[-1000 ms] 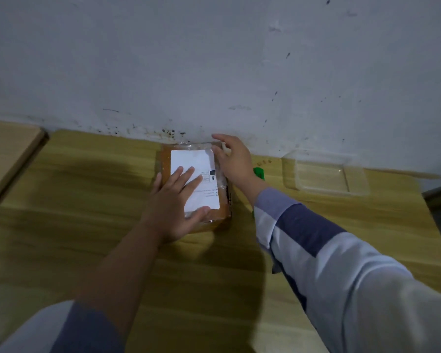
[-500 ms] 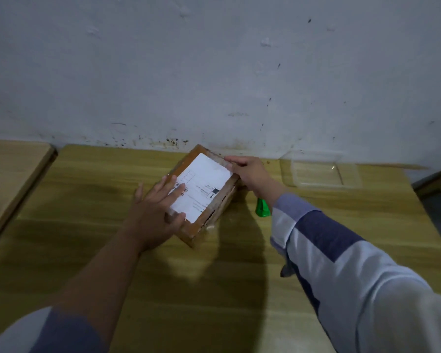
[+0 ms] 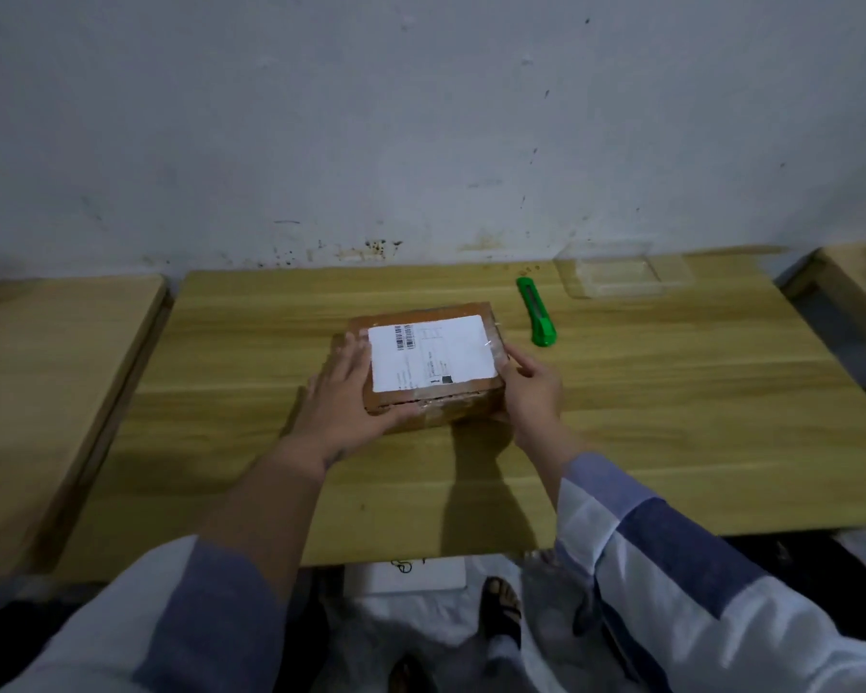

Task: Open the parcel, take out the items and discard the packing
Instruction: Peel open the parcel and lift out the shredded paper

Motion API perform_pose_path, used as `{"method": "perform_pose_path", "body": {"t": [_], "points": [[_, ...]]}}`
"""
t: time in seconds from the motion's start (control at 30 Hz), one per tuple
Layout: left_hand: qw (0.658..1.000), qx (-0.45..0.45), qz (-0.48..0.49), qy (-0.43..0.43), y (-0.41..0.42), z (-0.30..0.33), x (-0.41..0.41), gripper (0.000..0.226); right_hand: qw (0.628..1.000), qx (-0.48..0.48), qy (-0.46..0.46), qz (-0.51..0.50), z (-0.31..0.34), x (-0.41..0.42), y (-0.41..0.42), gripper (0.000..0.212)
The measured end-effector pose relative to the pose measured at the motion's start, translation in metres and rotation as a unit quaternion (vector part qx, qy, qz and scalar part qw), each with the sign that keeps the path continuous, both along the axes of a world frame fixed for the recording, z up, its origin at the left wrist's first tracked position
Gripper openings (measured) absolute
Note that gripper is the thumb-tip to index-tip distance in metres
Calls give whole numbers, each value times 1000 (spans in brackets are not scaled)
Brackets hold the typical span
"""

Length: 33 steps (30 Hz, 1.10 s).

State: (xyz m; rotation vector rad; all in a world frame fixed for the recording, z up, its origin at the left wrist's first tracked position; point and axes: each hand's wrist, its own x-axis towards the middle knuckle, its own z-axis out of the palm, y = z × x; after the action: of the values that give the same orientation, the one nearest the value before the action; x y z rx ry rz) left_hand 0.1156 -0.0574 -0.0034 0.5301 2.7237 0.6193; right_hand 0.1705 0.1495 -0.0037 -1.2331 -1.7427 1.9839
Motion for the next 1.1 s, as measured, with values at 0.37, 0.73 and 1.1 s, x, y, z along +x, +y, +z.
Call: {"method": "perform_pose_path", "body": {"t": [0.37,0.73,1.1], "points": [[973,188,122,-56,-29,-23,11,101,874,408,-46,260,1,30,-16,56],[957,252,134,-60,-27,-29,21,89,735,587,-45,337,0,28,-12,27],[960,241,133,-50,-23,-18,24,92,795,531,75,282,7,20,-10,16]]}}
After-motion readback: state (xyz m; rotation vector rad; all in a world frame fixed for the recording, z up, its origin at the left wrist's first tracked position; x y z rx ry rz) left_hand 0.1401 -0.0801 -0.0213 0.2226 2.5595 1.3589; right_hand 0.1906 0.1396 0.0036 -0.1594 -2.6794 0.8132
